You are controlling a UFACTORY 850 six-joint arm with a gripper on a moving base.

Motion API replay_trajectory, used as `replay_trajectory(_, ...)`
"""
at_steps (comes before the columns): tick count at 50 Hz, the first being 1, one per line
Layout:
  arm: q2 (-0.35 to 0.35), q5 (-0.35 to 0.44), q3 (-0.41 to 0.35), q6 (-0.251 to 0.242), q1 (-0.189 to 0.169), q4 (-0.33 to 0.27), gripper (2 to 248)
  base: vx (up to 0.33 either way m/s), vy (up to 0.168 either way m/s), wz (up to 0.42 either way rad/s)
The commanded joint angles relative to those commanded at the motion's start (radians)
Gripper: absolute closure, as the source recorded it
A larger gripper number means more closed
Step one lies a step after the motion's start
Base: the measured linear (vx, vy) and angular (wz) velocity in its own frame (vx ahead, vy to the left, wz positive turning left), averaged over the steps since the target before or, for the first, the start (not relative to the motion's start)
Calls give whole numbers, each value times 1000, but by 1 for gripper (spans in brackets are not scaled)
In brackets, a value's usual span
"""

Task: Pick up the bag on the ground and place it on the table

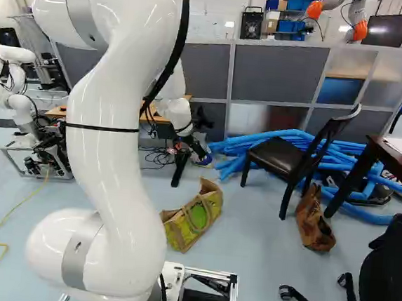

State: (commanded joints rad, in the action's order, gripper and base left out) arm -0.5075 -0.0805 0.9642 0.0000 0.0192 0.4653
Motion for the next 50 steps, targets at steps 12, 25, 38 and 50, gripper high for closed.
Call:
replay_trajectory(12, -26, -78, 39, 0, -12, 41, 3, 0, 0, 0)
replay_trajectory(25, -70, -102, 70, 0, -27, 54, 3, 0, 0, 0)
replay_trajectory(38, -116, -103, 92, 0, -43, 54, 3, 0, 0, 0)
replay_trajectory(50, -159, -103, 113, 0, -55, 54, 3, 0, 0, 0)
